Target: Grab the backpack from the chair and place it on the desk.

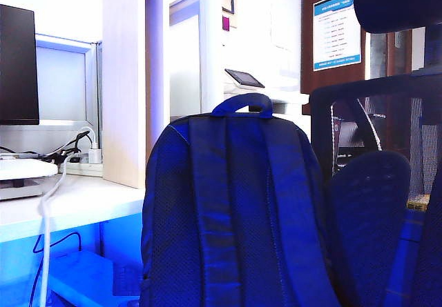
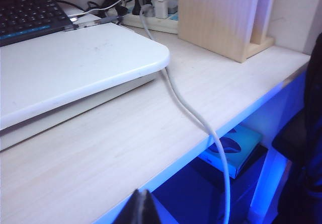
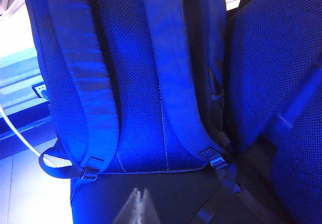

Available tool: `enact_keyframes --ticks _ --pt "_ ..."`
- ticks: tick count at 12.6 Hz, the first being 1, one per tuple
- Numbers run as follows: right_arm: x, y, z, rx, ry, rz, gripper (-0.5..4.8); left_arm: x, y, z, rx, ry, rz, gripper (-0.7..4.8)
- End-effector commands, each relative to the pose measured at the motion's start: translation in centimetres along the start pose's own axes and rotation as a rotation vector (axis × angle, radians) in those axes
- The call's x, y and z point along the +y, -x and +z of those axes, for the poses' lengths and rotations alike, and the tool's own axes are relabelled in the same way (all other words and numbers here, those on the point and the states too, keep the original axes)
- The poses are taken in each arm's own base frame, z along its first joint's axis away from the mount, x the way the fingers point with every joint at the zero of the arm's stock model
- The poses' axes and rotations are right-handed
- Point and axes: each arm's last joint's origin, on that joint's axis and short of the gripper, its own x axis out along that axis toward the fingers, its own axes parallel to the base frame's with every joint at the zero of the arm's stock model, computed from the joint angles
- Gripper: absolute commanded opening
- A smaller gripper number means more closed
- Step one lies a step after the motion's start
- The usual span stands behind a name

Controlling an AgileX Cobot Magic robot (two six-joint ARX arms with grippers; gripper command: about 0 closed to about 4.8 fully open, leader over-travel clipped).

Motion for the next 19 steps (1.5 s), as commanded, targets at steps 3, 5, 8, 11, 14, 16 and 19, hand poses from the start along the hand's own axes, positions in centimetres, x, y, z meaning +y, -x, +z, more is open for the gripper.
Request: enact_keyframes --ticks 3,5,8,11,14,16,19 --pt "0.0 0.0 0.0 0.002 0.002 -0.004 -0.08 -0.1 0.0 -0.3 0.027 0.004 -0.049 -0.05" --pt "0.0 0.0 0.0 0.002 0.002 -0.004 -0.08 -0.1 0.0 -0.3 0.028 0.018 -0.05 -0.05" --pt "0.0 0.0 0.0 0.003 0.002 -0.004 -0.08 -0.3 0.0 -0.3 0.025 0.022 -0.091 -0.05" --pt "0.0 0.0 0.0 0.002 0.002 -0.004 -0.08 -0.3 0.0 -0.3 0.022 0.022 -0.112 -0.05" --pt "0.0 0.0 0.2 -0.015 -0.01 0.004 -0.02 -1.0 0.2 0.4 -0.044 0.022 -0.353 -0.04" --pt "0.2 0.1 1.0 -0.08 -0.064 0.04 0.06 -1.0 0.3 1.4 -0.129 0.064 -0.387 0.92" --pt "0.4 0.3 2.0 -0.181 -0.082 0.081 1.22 -1.1 1.0 3.2 -0.2 0.084 -0.435 3.73"
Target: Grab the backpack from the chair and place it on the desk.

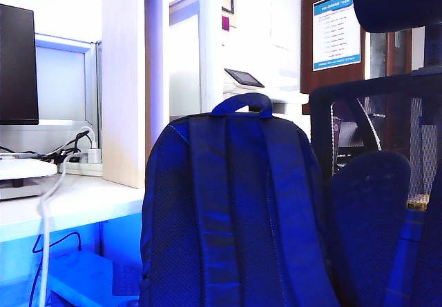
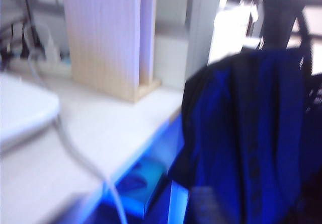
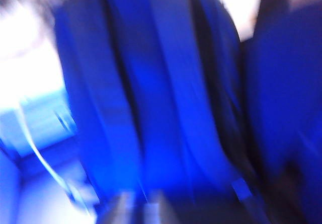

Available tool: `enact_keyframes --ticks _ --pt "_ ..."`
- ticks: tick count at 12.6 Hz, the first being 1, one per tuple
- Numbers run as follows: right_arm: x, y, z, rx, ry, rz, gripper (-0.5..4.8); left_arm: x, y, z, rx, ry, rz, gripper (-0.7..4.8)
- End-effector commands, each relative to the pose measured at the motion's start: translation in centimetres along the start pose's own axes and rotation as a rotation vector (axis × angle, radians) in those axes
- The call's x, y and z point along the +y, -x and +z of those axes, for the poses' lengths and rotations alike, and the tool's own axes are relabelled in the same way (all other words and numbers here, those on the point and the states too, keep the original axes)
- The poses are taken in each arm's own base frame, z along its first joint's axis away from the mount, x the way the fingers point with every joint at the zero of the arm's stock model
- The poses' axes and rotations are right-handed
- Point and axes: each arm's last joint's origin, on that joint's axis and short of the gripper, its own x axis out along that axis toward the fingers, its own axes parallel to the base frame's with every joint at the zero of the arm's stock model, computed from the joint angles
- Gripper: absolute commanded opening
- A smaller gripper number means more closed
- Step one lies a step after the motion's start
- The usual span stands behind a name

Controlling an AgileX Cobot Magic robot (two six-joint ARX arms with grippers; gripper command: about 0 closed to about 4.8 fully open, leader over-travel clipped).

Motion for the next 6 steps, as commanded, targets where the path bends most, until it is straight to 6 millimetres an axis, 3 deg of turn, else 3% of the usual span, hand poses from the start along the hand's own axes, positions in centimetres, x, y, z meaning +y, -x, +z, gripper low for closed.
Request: enact_keyframes --ticks 1,4,6 --pt "0.2 0.1 0.7 -0.052 -0.004 0.018 1.22 -0.4 0.3 1.7 -0.074 0.034 -0.076 3.73" --pt "0.4 0.1 0.7 -0.027 -0.073 0.098 1.24 -0.9 0.3 4.8 -0.088 0.075 -0.215 3.73" --pt "0.5 0.2 1.1 -0.036 -0.071 0.1 1.58 -0.7 -1.2 7.5 -0.046 0.049 -0.261 3.87"
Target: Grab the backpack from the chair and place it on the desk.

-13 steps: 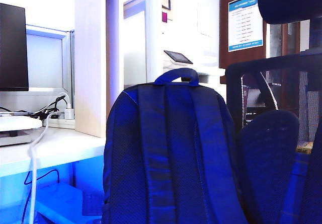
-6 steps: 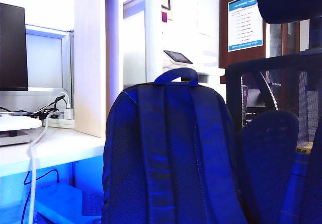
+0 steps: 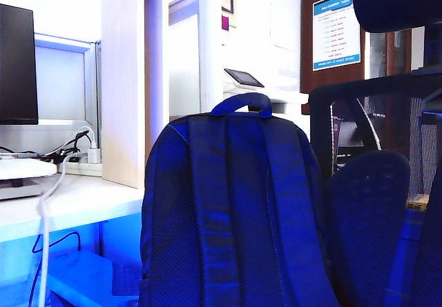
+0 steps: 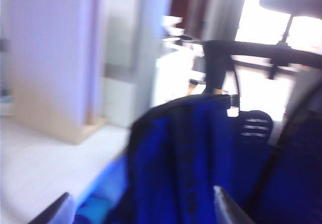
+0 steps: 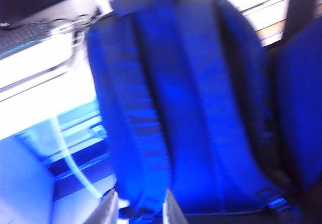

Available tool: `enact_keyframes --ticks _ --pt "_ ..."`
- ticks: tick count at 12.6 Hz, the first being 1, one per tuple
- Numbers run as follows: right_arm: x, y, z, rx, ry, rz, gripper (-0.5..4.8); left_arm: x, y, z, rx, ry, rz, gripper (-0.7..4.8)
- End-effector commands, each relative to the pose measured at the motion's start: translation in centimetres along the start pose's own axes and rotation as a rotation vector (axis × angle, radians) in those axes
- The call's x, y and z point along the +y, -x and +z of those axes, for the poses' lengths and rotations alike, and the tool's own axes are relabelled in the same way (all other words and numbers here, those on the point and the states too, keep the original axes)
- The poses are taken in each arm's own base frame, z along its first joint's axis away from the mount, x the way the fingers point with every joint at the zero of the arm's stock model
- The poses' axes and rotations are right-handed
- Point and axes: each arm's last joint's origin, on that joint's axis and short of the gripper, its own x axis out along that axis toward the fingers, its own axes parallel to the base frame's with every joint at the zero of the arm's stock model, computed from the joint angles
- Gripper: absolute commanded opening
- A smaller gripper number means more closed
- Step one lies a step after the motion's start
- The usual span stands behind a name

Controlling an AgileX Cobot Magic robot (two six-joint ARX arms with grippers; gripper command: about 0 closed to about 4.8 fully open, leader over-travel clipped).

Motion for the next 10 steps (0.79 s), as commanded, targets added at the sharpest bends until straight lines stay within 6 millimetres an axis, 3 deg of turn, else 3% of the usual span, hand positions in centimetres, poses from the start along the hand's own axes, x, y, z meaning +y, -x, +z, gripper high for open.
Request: enact_keyframes --ticks 1,2,4,6,10 --pt "0.4 0.2 1.0 -0.029 0.0 0.016 1.59 0.5 -2.3 3.4 0.048 -0.024 -0.073 4.2" --pt "0.6 0.4 1.7 -0.042 0.001 0.019 1.59 1.3 -4.0 4.3 0.1 -0.002 -0.09 4.45" --pt "0.9 0.6 2.6 -0.067 0.007 0.027 1.59 3.2 -7.6 4.6 0.202 0.066 -0.092 4.45" --pt "1.2 0.8 3.3 -0.087 -0.036 0.035 1.91 4.9 -12.2 3.1 0.287 0.07 -0.222 4.45" --pt "1.2 0.8 3.4 -0.082 -0.082 0.041 2.13 5.5 -21.1 -0.2 0.428 0.014 -0.38 4.45"
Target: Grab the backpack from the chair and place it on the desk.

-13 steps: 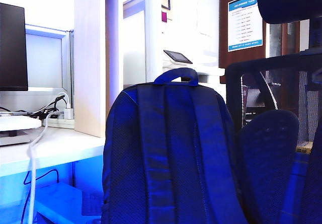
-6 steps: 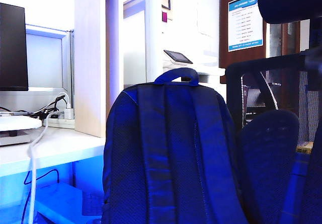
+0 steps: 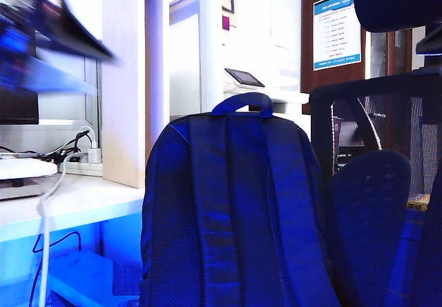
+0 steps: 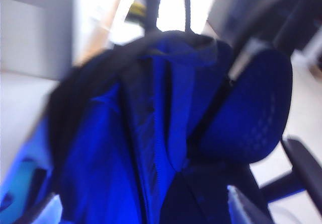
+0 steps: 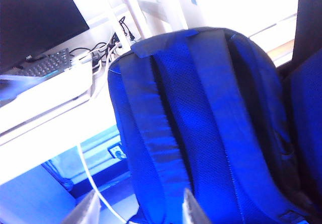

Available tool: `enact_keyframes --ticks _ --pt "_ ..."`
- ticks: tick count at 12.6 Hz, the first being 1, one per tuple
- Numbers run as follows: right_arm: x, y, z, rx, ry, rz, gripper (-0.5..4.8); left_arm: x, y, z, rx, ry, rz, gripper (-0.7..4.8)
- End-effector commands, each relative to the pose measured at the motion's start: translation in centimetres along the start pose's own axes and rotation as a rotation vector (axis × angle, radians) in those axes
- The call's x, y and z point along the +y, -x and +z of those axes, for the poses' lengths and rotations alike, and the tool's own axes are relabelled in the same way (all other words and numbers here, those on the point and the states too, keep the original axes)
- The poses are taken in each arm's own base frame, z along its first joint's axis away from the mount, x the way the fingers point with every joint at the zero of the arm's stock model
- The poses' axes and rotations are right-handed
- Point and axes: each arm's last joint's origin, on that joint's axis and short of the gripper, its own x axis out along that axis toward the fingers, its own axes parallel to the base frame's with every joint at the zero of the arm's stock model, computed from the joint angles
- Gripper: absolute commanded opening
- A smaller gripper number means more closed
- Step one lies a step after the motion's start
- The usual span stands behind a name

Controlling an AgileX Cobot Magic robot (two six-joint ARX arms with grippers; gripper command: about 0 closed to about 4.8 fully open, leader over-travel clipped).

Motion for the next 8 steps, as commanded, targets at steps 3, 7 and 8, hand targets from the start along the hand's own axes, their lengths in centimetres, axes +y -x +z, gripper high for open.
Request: enact_keyframes --ticks 3,7,8 --pt "0.2 0.1 0.4 -0.015 -0.053 0.014 2.13 5.5 -8.7 2.0 0.069 -0.058 0.032 4.63" --pt "0.2 0.1 0.4 -0.015 -0.1 0.014 2.13 8.8 -13.3 1.7 0.131 -0.009 0.016 4.63" --pt "0.2 0.0 0.4 -0.013 -0.104 0.013 2.13 9.2 -14.0 1.4 0.138 -0.004 0.008 4.62"
